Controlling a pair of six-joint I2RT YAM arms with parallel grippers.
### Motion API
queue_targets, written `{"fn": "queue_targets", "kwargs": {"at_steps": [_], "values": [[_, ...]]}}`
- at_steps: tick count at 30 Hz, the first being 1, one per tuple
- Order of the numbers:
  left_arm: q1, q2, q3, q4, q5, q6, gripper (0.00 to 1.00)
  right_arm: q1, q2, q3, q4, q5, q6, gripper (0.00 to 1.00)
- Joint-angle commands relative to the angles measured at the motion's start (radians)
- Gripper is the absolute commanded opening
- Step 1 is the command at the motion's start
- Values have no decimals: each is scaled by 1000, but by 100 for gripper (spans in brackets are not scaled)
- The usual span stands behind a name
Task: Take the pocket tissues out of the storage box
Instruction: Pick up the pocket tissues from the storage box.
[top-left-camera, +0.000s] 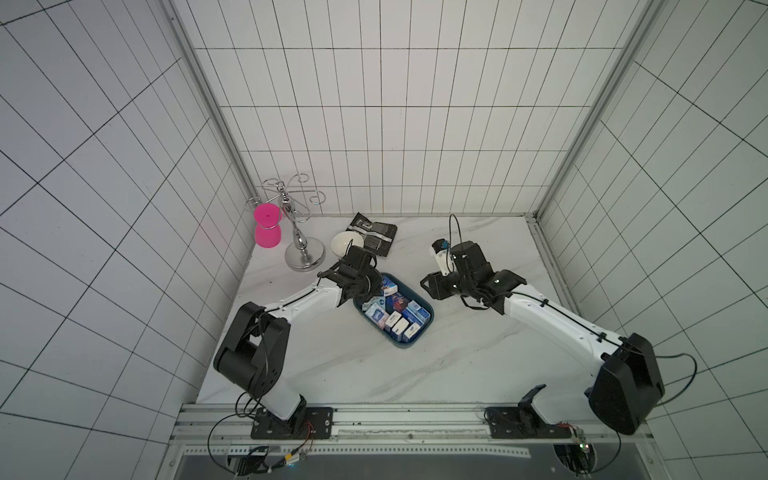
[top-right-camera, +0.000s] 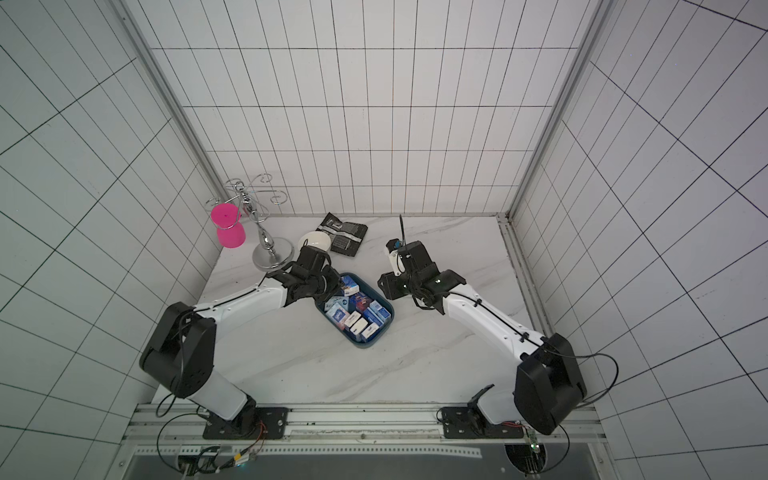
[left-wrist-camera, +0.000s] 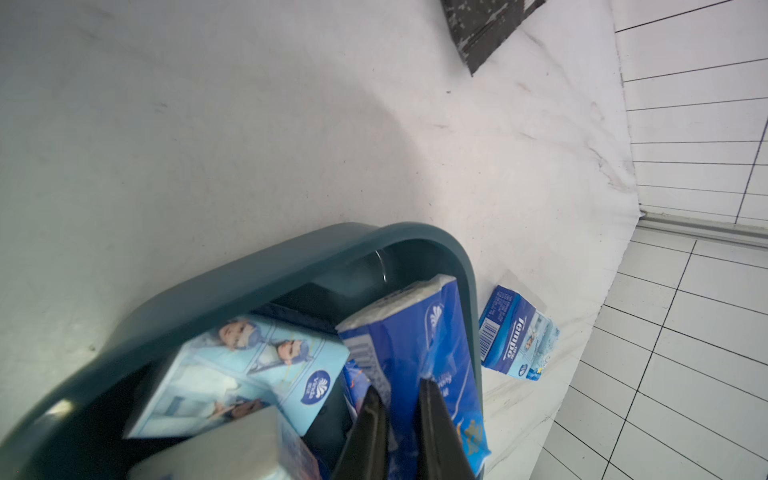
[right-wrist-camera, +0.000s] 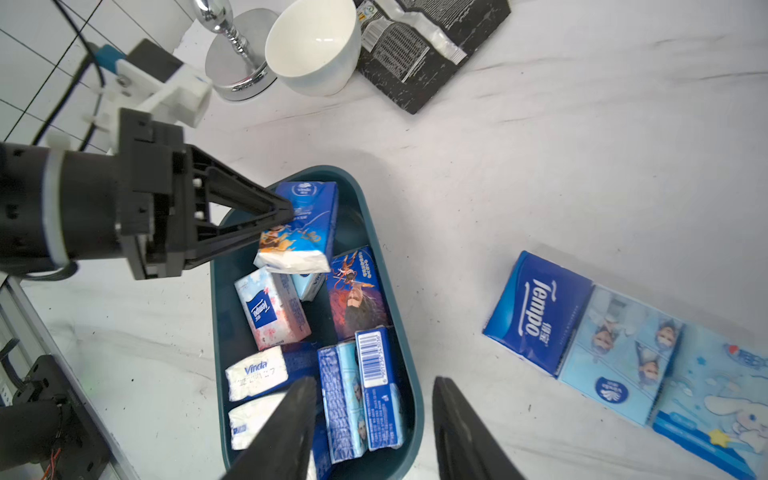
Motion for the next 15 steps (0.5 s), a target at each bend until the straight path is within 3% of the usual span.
{"fn": "queue_targets", "kwargs": {"at_steps": [1,7,11,15], "values": [[-23,-70,26,-56,-55,73,1,-72,-62,-17,-23,8,50,49],[-229,-88,131,-102,-143,191,2,-273,-145,-94,-43,28,153,50],[-394,1,179,-76,-174,203,2,-379,-229,-143,-65,59,166,50],[-488,137,235,-29,-155,212,2,-424,-291,-156,-103,95,173,50]]}}
